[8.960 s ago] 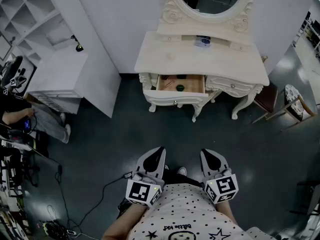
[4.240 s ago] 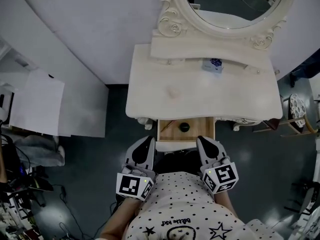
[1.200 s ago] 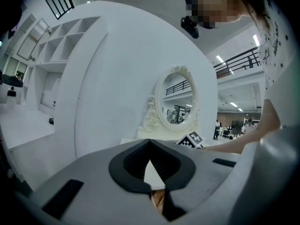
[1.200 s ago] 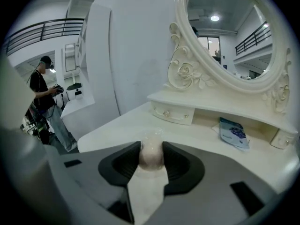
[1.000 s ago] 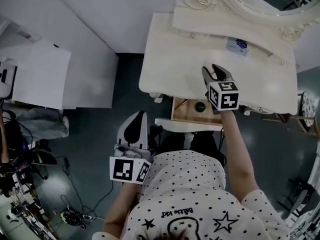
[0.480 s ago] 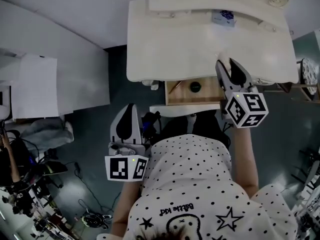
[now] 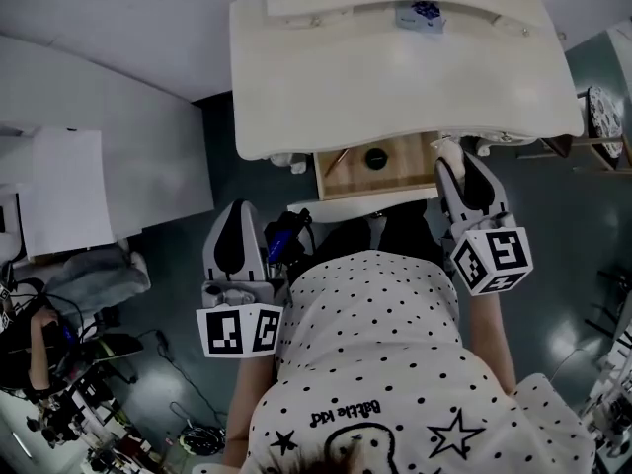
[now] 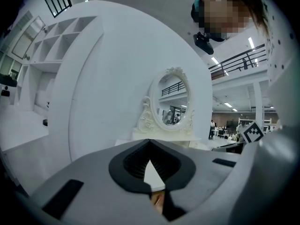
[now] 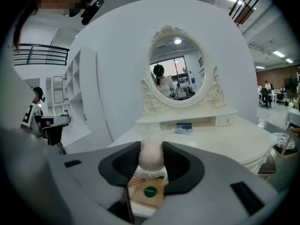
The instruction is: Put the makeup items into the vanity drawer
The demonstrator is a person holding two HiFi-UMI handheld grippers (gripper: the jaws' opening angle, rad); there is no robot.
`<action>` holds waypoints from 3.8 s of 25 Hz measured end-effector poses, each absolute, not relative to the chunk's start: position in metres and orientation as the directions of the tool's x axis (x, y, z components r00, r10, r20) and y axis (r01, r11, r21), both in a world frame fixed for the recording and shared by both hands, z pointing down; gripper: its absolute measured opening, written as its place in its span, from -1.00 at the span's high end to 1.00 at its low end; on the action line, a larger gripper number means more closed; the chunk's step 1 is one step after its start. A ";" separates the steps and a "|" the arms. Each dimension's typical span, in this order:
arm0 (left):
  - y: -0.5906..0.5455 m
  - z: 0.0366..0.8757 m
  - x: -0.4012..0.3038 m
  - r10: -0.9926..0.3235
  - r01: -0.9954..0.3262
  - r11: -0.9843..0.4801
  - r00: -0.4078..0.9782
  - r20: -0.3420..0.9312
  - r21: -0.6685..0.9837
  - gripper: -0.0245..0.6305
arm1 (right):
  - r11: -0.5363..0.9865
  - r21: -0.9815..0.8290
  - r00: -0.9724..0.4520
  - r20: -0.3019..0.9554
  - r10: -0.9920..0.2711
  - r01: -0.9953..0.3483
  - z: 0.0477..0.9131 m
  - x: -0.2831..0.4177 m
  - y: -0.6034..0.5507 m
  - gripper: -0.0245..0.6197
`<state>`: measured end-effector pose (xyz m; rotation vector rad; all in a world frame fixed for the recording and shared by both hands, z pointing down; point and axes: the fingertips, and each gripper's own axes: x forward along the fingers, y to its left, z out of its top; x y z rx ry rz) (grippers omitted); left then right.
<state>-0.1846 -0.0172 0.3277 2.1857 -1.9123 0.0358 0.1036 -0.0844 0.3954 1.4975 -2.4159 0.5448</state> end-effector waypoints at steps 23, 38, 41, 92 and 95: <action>-0.016 0.328 -0.162 -0.968 -0.972 -0.160 0.189 0.168 0.172 0.91 | 0.396 -0.185 -0.437 0.438 -0.786 -0.899 0.414 0.099 -0.070 0.45; -0.013 0.329 -0.161 -0.970 -0.972 -0.147 0.178 0.165 0.183 0.91 | 0.397 -0.195 -0.441 0.445 -0.779 -0.897 0.418 0.106 -0.065 0.45; -0.012 0.329 -0.162 -0.971 -0.973 -0.143 0.174 0.162 0.183 0.91 | 0.402 -0.192 -0.444 0.444 -0.778 -0.895 0.418 0.105 -0.065 0.45; -0.012 0.338 -0.169 -0.972 -0.983 -0.057 0.094 0.216 0.172 0.91 | 0.552 -0.096 -0.387 0.811 -0.438 -0.828 0.631 0.089 -0.125 0.45; -0.013 0.337 -0.169 -0.972 -0.984 -0.056 0.094 0.217 0.172 0.91 | 0.544 -0.097 -0.374 0.823 -0.428 -0.834 0.634 0.090 -0.126 0.45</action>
